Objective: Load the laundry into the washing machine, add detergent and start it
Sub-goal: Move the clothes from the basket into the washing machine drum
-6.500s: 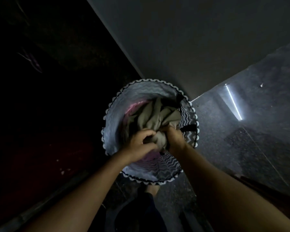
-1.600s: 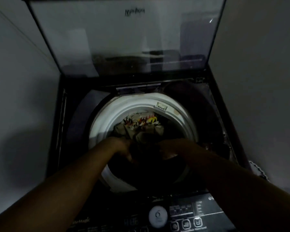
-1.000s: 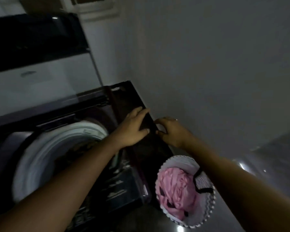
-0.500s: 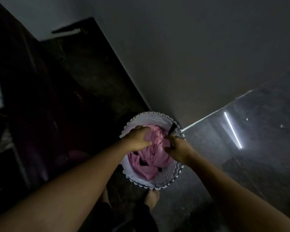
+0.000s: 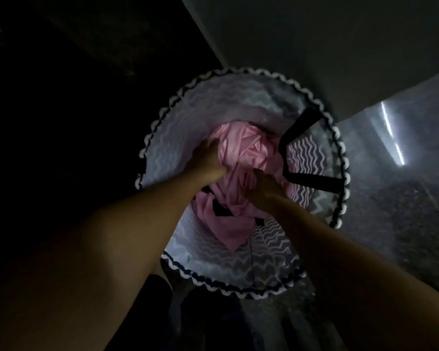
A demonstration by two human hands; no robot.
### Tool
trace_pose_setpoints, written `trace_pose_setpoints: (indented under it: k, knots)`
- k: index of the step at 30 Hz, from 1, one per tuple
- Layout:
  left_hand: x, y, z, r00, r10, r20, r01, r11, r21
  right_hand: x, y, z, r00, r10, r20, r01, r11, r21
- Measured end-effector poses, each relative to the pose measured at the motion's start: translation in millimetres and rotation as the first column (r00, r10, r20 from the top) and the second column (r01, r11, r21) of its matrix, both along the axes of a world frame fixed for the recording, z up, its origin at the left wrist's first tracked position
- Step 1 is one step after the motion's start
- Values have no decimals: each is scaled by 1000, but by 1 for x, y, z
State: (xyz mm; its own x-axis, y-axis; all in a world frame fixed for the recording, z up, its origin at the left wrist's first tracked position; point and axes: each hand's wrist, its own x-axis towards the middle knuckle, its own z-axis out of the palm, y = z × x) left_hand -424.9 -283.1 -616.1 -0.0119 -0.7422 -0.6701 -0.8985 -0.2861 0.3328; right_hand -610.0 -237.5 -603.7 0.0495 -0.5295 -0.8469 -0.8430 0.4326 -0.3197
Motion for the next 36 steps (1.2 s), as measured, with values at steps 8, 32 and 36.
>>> trace_pose_setpoints:
  k: [8,32,36]
  knots:
    - [-2,-2,-54,973,184,-139,-181,983,31,13,6,-53,896,-413,163,390,908,156]
    - [13,63,240,810,401,-427,-401,911,95,-12,0,285,649,-614,450,696,718,-24]
    - [11,61,318,881,218,-420,-248,969,-18,-17,8,386,821,-357,445,495,835,-242]
